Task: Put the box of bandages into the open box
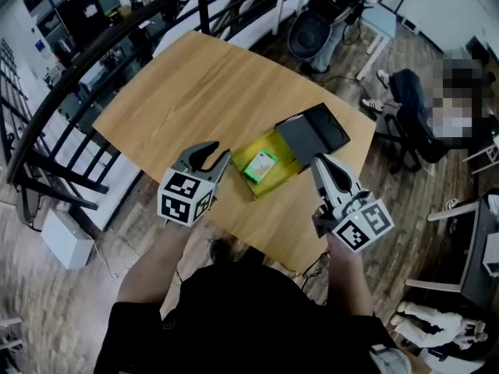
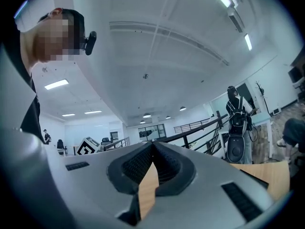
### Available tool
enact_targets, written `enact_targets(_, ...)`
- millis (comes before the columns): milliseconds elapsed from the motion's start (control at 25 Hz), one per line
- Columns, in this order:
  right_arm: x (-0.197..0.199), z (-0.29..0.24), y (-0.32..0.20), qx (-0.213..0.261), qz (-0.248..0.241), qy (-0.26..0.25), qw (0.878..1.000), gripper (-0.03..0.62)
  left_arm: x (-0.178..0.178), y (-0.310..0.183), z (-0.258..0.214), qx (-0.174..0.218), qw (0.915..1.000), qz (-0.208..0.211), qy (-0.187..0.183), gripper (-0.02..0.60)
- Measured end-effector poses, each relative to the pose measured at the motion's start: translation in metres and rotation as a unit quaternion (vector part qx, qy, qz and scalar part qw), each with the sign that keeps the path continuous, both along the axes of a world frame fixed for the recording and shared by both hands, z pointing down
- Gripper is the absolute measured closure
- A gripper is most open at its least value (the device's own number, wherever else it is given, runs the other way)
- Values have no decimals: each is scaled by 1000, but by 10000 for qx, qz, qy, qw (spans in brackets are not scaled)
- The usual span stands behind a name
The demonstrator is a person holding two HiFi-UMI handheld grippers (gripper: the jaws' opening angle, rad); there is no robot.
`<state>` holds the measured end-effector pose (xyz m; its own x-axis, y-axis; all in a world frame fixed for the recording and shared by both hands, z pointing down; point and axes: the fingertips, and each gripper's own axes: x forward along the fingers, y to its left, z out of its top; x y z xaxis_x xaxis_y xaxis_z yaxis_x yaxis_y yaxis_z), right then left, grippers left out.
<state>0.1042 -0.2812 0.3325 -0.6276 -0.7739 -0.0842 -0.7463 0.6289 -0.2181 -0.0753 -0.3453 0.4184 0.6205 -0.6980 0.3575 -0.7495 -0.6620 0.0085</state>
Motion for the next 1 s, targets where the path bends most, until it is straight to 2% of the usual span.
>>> enact_targets(200,-9,-13,10,238,8,104,9997,559,-13,11,-27,343,9993,61,165,473)
enact_targets(400,-3,-23,15,258,47,-271,9993,559,-19,19,-48,613,9971,29,446,503)
enact_targets(560,0,-36,8,518,154,60,9985,559,-32,16,-63,874,9943,-118,596,520)
enact_targets(640,3,-45,-2,692,249,183,9971,559,-37,8,-64,931,9936,-173,613,523)
enact_targets(760,9,-56,-11,812,475,92,9955,559,-45,-1,-69,1028,9918,-302,694,528)
enact_targets(880,11,-56,-13,804,703,-52,9943,559,-54,-4,-74,1144,9892,-474,785,534)
enact_targets(1000,8,-48,-8,719,724,-46,9948,559,-60,-3,-71,1103,9885,-574,859,540)
